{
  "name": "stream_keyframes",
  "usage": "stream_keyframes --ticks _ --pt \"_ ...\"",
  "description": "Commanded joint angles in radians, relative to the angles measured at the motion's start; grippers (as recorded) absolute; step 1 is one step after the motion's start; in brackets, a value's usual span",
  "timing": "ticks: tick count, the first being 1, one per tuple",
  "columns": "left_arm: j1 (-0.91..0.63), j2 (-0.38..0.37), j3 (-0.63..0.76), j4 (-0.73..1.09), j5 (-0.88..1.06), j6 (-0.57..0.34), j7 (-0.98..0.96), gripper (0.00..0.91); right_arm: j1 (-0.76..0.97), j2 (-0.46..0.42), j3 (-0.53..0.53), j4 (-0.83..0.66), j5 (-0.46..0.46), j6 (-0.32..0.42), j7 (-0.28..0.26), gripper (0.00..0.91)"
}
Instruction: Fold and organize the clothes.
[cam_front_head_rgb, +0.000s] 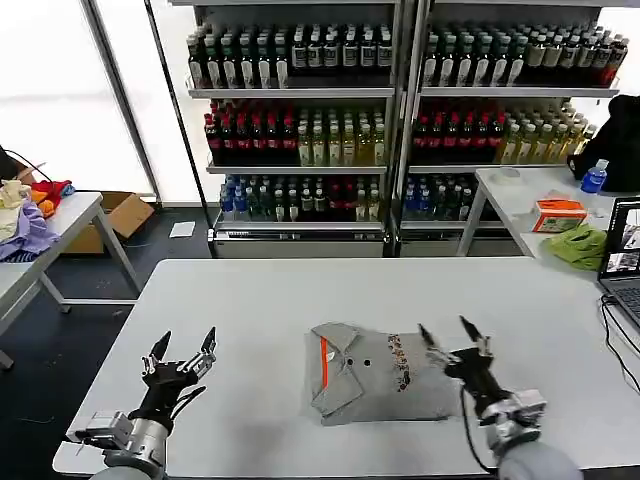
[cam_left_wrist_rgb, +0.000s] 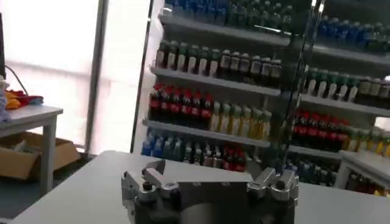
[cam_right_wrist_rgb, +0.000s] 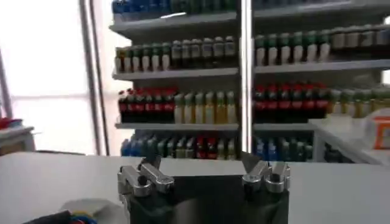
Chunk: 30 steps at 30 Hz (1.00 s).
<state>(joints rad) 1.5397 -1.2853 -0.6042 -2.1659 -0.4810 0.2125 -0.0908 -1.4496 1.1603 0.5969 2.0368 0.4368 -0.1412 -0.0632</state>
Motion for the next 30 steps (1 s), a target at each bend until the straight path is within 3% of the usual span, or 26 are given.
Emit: stream_keyframes --ticks 1,3,5,10,23,30 --pt "0.01 0.006 -0.002 -0.002 0.012 -0.034 0.016 0.907 -0.15 0.032 0.429 -0.085 0.141 0.202 -0.135 0.907" --pt "0.011 0.007 -0.002 -0.002 0.012 -0.036 0.017 0.907 -0.153 0.035 0.432 -0.083 0.14 0.196 -0.129 0.907" --pt "0.012 0.011 -0.002 -0.004 0.012 -0.036 0.021 0.907 -0.16 0.036 0.446 -0.08 0.14 0.186 -0.162 0.907" --pt "0.01 0.02 -0.002 -0.002 0.011 -0.032 0.025 0.907 -0.159 0.05 0.436 -0.052 0.167 0.145 -0.155 0.907" --pt "0.011 0.03 -0.026 0.003 0.051 -0.051 0.08 0.907 -0.153 0.077 0.41 -0.048 0.136 0.127 -0.13 0.907" --pt "0.006 0.038 -0.048 0.021 0.125 -0.096 0.137 0.907 -0.162 0.075 0.411 -0.072 0.112 0.171 -0.123 0.907"
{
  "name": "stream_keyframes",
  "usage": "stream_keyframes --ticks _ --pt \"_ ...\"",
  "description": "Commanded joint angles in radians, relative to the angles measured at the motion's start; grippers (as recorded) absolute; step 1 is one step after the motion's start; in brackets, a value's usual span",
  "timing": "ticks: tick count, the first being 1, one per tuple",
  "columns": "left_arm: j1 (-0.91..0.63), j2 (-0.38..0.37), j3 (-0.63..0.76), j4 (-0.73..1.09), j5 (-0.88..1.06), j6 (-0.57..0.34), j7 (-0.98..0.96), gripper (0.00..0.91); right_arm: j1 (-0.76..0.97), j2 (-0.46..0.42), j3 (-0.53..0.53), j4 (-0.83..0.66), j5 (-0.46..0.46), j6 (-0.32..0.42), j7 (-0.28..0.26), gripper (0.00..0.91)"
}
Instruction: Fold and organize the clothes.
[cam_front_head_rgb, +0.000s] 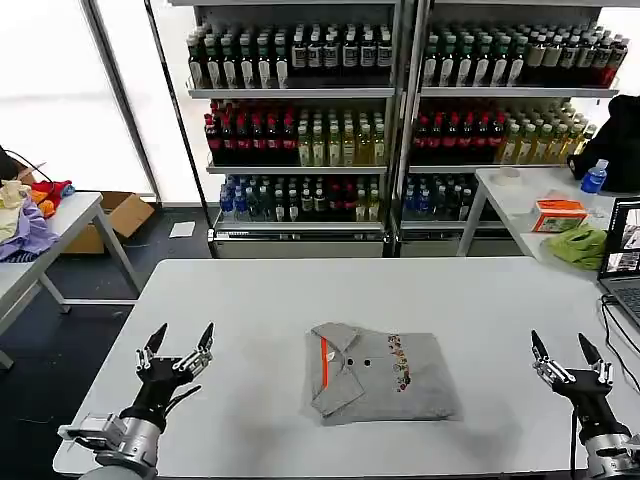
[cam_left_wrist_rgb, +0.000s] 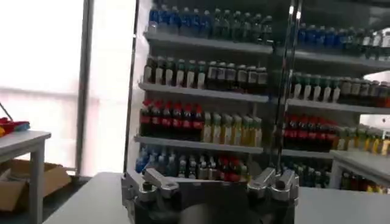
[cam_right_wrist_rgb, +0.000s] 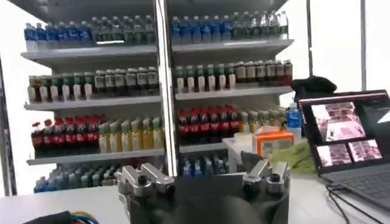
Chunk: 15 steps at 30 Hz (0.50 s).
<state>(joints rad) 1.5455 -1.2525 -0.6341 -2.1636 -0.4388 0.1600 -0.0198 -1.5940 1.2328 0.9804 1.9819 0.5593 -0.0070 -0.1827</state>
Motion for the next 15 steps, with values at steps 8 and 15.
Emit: stream_keyframes --ticks 8,15 --pt "0.037 0.006 -0.025 0.003 0.11 -0.053 0.089 0.907 -0.044 -0.005 0.047 -0.04 0.025 0.052 -0.027 0.907" --pt "0.05 -0.012 -0.029 -0.004 0.142 -0.095 0.113 0.907 -0.055 -0.007 0.023 -0.04 0.028 0.038 -0.033 0.907"
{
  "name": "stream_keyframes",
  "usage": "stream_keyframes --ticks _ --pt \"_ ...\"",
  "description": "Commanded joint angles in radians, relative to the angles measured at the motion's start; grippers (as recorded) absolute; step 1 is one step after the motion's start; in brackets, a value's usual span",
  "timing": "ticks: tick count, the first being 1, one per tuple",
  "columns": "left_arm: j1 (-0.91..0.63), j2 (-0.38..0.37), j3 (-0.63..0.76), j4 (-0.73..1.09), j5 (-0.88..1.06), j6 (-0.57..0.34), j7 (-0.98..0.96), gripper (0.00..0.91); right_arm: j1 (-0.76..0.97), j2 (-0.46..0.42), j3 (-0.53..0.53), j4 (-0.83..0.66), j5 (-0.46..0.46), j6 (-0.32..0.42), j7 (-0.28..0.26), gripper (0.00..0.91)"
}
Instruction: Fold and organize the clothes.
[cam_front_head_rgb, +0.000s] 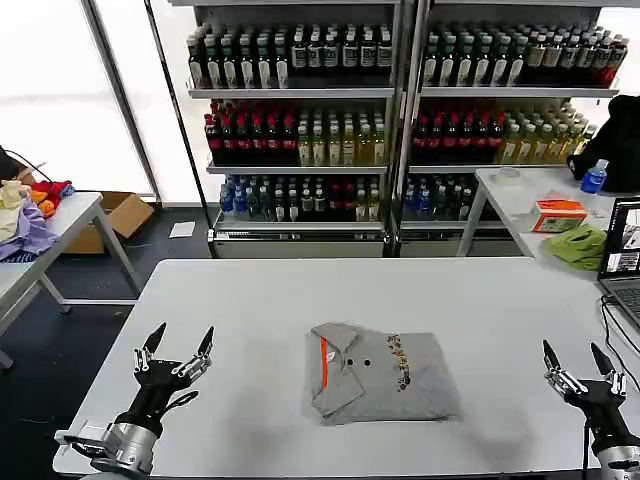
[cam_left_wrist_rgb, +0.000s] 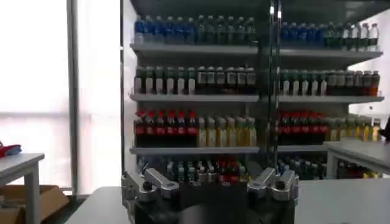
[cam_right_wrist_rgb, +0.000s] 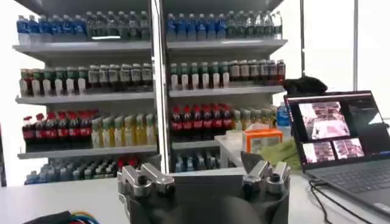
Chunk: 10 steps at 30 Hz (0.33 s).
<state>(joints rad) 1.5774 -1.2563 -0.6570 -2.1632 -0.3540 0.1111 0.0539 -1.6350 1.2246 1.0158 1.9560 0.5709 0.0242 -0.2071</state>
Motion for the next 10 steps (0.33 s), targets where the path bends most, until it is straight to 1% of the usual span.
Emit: stream_keyframes --ticks 1,6,10 --pt "0.017 -0.005 -0.008 -0.001 0.059 -0.055 0.044 0.907 -0.014 0.002 -0.019 -0.014 0.016 0.005 -0.008 0.907" --pt "0.007 0.023 -0.034 0.045 0.064 -0.072 0.051 0.907 -0.017 0.005 -0.047 -0.005 0.005 0.003 -0.014 0.907" --pt "0.004 0.023 -0.05 0.057 0.058 -0.077 0.054 0.907 -0.019 0.008 -0.07 0.011 -0.014 -0.003 -0.01 0.907"
